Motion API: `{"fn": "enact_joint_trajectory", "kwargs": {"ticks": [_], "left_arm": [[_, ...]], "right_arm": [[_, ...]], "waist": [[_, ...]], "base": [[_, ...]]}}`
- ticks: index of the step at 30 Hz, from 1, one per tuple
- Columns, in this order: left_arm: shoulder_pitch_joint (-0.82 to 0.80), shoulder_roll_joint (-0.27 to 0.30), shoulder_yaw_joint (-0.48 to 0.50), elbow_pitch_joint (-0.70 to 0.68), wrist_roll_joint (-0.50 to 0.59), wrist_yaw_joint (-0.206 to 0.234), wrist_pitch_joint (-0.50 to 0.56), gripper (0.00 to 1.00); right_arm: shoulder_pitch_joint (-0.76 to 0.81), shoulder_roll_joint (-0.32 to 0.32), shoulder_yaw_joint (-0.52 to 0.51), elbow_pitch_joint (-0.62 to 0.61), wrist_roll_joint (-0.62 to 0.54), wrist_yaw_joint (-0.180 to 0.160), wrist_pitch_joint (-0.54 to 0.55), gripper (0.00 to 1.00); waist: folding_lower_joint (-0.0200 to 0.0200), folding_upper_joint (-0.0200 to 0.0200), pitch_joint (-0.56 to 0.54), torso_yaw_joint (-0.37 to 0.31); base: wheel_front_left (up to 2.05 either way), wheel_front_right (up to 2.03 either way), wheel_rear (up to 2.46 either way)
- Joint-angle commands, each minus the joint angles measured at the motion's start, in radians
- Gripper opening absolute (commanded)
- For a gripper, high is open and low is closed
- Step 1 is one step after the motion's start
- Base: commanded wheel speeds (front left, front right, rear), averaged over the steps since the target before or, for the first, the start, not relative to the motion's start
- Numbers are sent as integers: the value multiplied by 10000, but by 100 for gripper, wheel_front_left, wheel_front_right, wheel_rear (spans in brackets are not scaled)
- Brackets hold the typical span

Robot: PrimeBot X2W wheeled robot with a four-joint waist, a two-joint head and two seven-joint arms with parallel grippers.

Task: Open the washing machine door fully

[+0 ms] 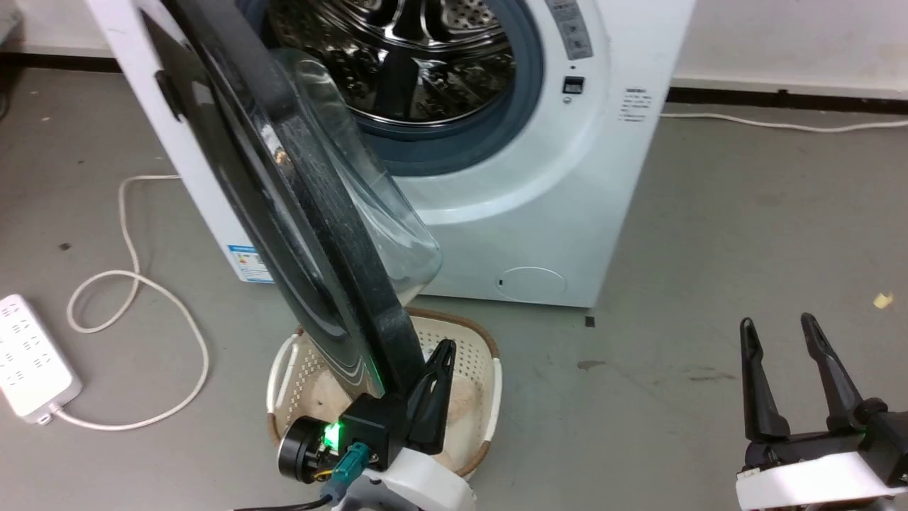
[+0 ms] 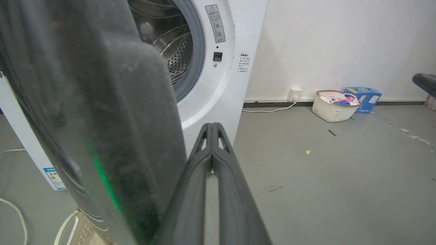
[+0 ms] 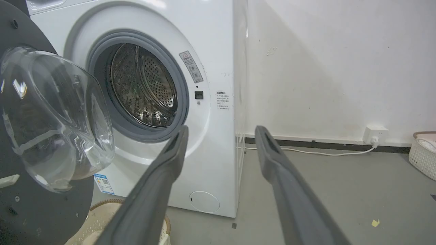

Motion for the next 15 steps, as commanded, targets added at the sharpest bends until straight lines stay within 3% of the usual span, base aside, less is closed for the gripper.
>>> {"fn": "enact_joint_trajectory", "kwargs": {"ticks": [1, 8, 15], "left_arm": [[-28, 57, 144, 114, -132, 78, -95, 0], [502, 301, 319, 138, -539, -13, -137, 0], [858, 502, 141, -142, -500, -16, -12, 0]], "right_arm": [[-88, 30, 17, 48, 38, 8, -43, 100], [87, 30, 15, 80, 8, 8, -43, 100], [182, 30, 143, 176, 50, 8, -43, 100]], "waist": [[-1, -1, -70, 168], [-1, -1, -320, 988], [-1, -1, -417, 2350]], "base": [[0, 0, 0], [0, 0, 0], [0, 0, 0]]}}
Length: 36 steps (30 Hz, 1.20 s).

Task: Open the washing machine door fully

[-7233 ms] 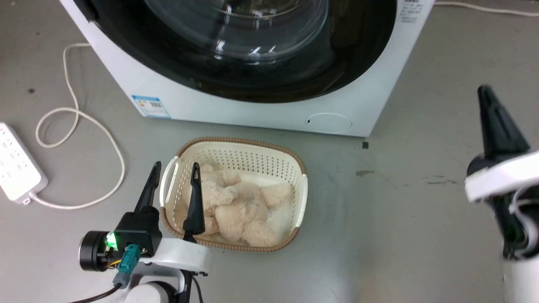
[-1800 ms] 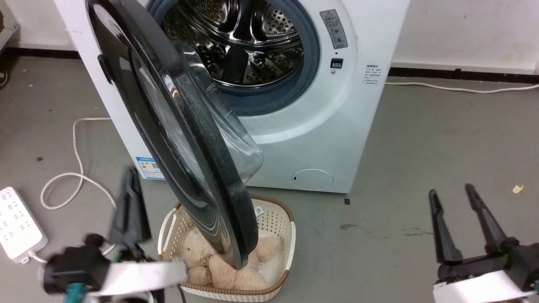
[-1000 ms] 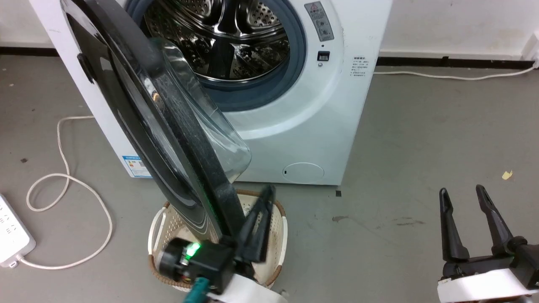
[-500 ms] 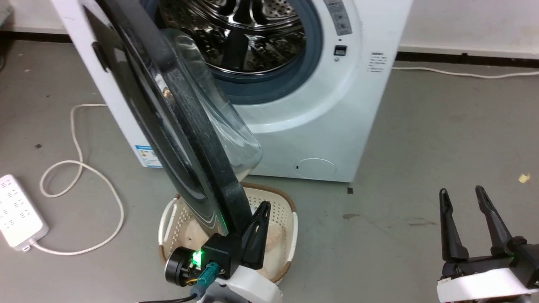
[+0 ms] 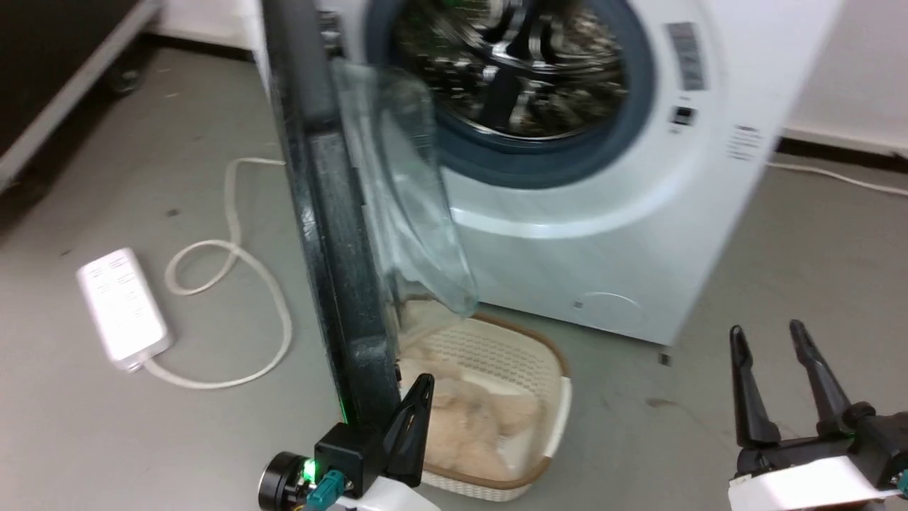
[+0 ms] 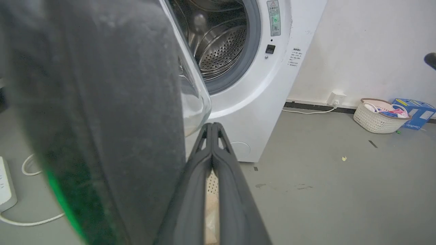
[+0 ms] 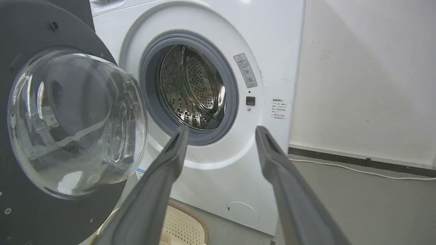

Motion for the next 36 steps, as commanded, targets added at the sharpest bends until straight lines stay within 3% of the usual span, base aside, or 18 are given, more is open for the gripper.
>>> {"fn": "enact_joint_trajectory", "kwargs": {"ticks": [1, 10, 22, 24, 27, 28, 32, 36], "left_arm": [[161, 89, 73, -101, 7, 117, 17, 0], [-114, 624, 697, -171, -211, 291, 368, 0], [-926, 2211, 3193, 22, -1169, 683, 468, 0], [-1278, 2716, 3721, 388, -1429, 541, 481, 0], [-1597, 3028, 4035, 775, -1579, 459, 480, 0], [-2099, 3449, 4493, 1445, -1838, 353, 478, 0], [-2742, 4079, 5295, 2561, -2449, 58, 374, 0], [-3060, 4323, 5439, 3066, -2610, -183, 263, 0]], "right_arm": [[118, 26, 29, 45, 67, 8, -42, 100], [14, 26, 412, 68, -56, 8, -42, 100], [-507, 26, 607, -13, -775, 8, -42, 100], [-721, 26, 644, -93, -990, 8, -42, 100], [-865, 26, 640, -147, -1155, 8, -42, 100], [-1087, -53, 695, -182, -1299, 8, -42, 100], [-1314, -141, 721, -211, -1353, 8, -42, 100], [-1373, -163, 738, -217, -1363, 8, -42, 100]], "waist": [[0, 0, -85, 855], [0, 0, 218, 1996], [0, 0, 1811, 1889], [0, 0, 2186, 1795], [0, 0, 2448, 1740], [0, 0, 2760, 1626], [0, 0, 3053, 1407], [0, 0, 3135, 1309]], "base": [[0, 0, 0], [0, 0, 0], [0, 0, 0], [0, 0, 0], [0, 0, 0], [0, 0, 0], [0, 0, 0], [0, 0, 0]]}}
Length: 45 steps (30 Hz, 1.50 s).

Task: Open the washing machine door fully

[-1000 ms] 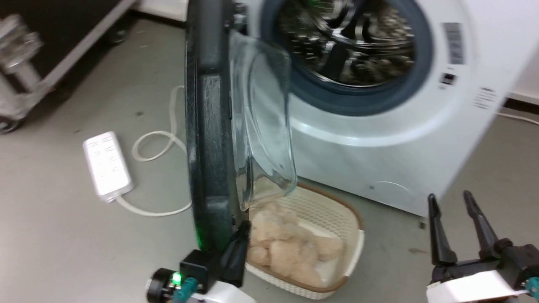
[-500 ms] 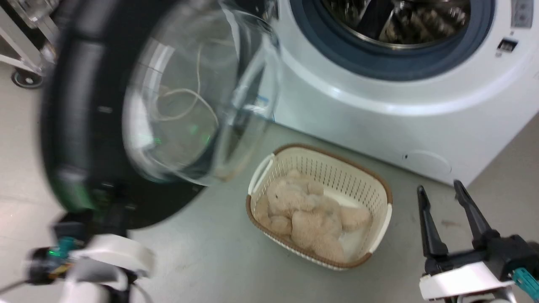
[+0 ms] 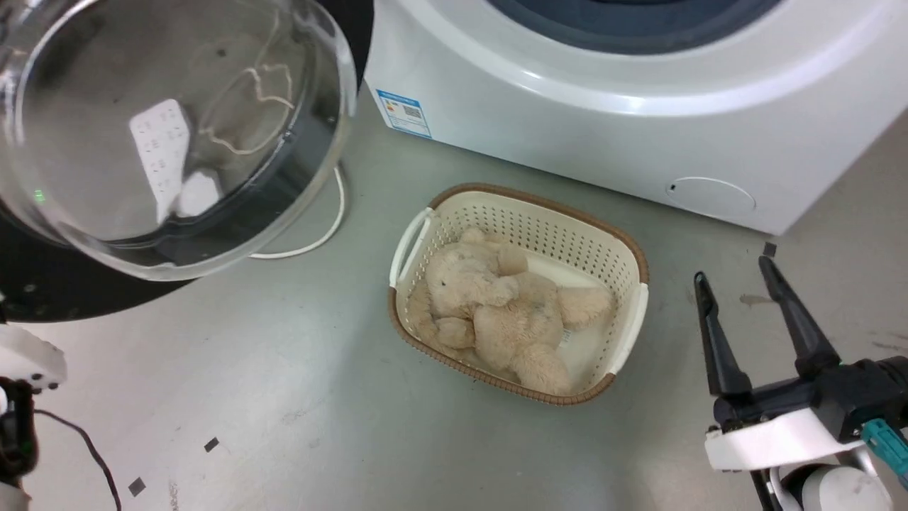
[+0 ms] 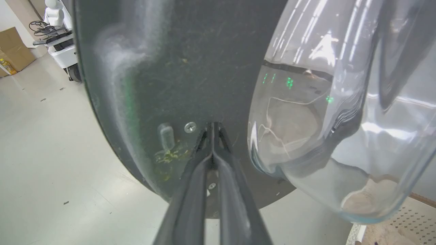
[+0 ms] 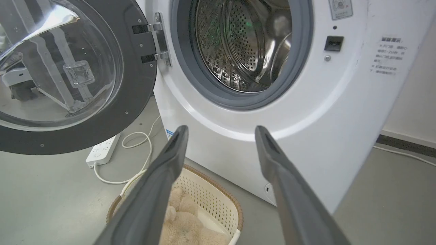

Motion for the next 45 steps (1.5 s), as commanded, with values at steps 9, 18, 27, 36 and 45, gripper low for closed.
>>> {"fn": "enact_joint_trajectory", "kwargs": {"ticks": [9, 18, 27, 36, 45], "left_arm": [[-868, -14, -317, 1198, 127, -581, -959, 0], [24, -1185, -447, -964, 1105, -330, -1337, 0], [2092, -2699, -734, -3815, 2320, -26, -1342, 0], [3566, -3632, -1033, -4761, 3096, 8, -1342, 0], [4141, -4177, -1652, -4543, 3790, -128, -1343, 100]], "right_arm": [[-302, -49, -419, -106, -198, 8, -42, 100], [-7, 102, -1038, -199, -87, 8, -42, 100], [676, 128, -1162, -388, -92, 8, -42, 100], [1267, 130, -1018, -412, 69, 8, -42, 100], [1521, 131, -1087, -397, 288, 8, -42, 100]], "waist": [[-1, 0, -367, -373], [-1, 0, -1701, -985], [-1, 0, -2834, -2023], [-1, 0, -3262, -2797], [-1, 0, -3378, -3081]], "base": [[0, 0, 0], [0, 0, 0], [0, 0, 0], [0, 0, 0], [0, 0, 0]]}}
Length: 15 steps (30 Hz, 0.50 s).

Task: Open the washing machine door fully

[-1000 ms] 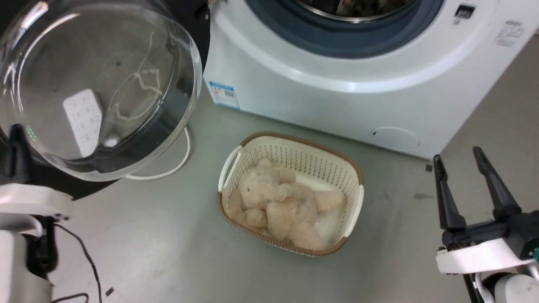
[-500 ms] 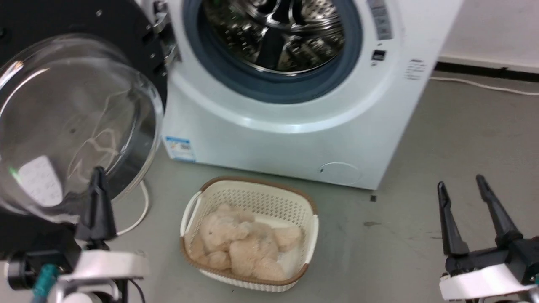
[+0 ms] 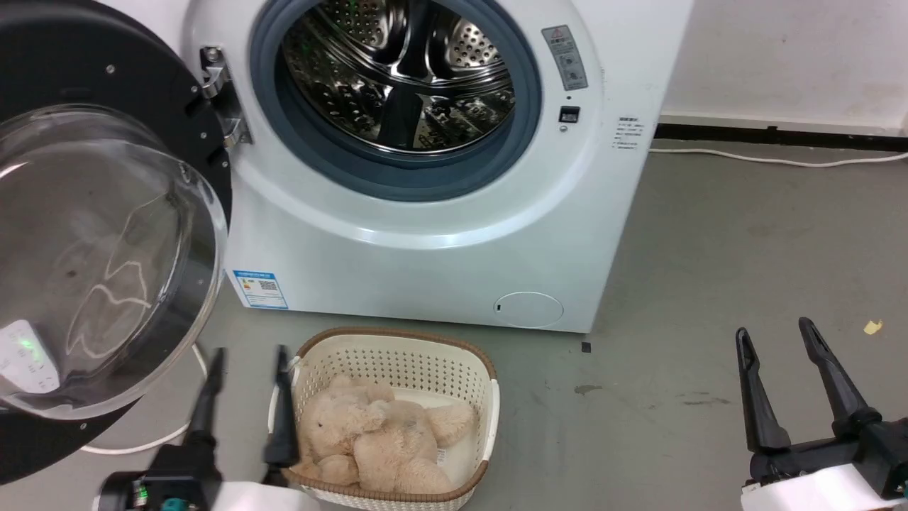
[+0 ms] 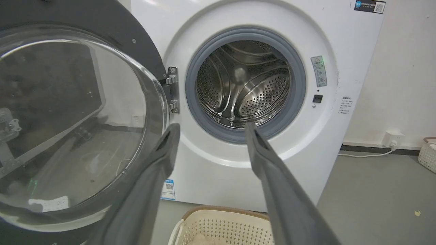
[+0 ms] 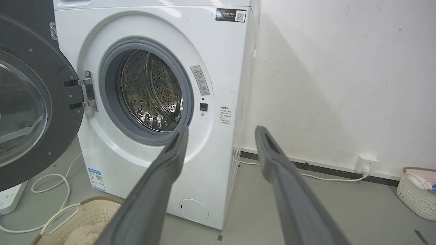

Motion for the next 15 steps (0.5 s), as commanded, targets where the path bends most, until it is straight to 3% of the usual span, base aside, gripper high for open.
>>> {"fn": "enact_joint_trajectory", "kwargs": {"ticks": [1, 15], "left_arm": [[147, -48, -40, 7, 78, 17, -52, 100], [225, -223, -441, 656, 357, -233, -53, 100]], "right_arm": [[155, 27, 16, -25, 60, 8, -42, 100], [147, 27, 57, 230, 397, 8, -42, 100]], "waist": [[1, 0, -4, -40], [1, 0, -43, -329]], "base": [[0, 0, 0], [0, 0, 0]]}}
